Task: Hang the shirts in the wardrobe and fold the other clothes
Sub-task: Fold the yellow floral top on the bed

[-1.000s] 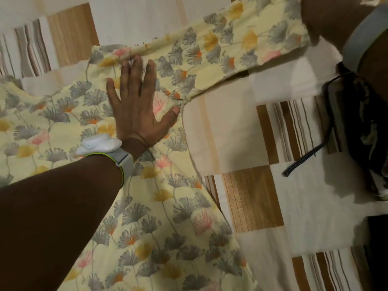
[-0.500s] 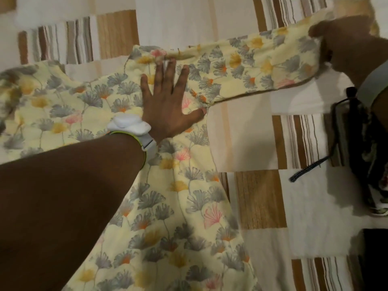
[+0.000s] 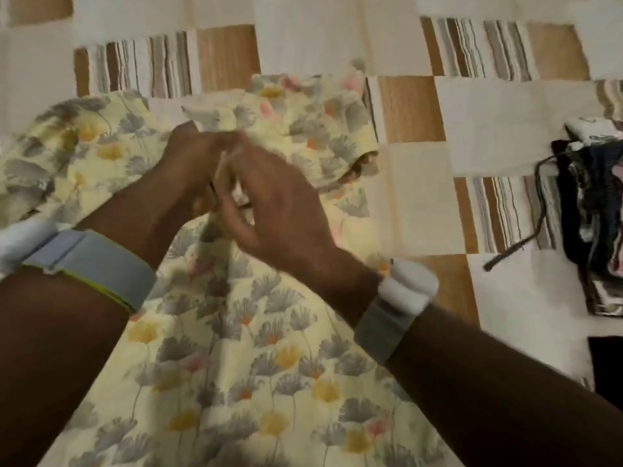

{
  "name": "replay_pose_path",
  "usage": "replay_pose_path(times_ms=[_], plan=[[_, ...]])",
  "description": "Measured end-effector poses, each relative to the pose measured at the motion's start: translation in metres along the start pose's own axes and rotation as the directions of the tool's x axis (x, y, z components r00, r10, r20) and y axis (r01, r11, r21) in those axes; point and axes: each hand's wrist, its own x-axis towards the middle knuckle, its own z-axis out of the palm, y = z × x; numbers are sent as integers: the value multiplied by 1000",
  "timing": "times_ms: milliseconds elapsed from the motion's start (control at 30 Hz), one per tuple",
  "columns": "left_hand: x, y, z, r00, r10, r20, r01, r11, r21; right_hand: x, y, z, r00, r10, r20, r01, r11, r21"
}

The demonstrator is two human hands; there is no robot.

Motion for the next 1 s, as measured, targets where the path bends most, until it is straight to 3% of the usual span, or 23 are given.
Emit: replay_pose_path(times_ms=[100,200,300,400,467,567,733,833,933,1000], plan=[[-7,4,-3,999,-32,16,36,952,-304,-48,14,20,973,45,226,-15,991,-136],[-10,5,-19,997,-45,57,67,882,-467,-41,36,27,927,192,323,-81,941,-327],[-8,-9,-38,995,-42,85,81,848,-524,-5,76,6,928,287,237,-165,889,-428],[-15,-27,-54,988,-150,42,148,825,-545,14,121,-10,902,384,195,-236,820,-521],[-17,-41,-59,971,-237,-22,181,795,-578,13,144,-10,940,296,172,-146,801,-580],[-21,-58,-59,965,-262,-4,208,777,-594,4,154,-6,983,91,161,40,746,-664],[-24,-59,-49,955,-282,-91,197,835,-514,6,152,-7,976,-17,218,179,636,-751],[-31,-67,-41,939,-317,-136,227,864,-449,2,155,-10,951,-236,198,303,603,-738],[-38,-79,-36,915,-380,-135,279,839,-467,2,160,-10,927,-341,154,338,586,-736],[-42,-84,-35,893,-433,-124,323,808,-494,1,163,-11,925,-317,208,362,576,-733]])
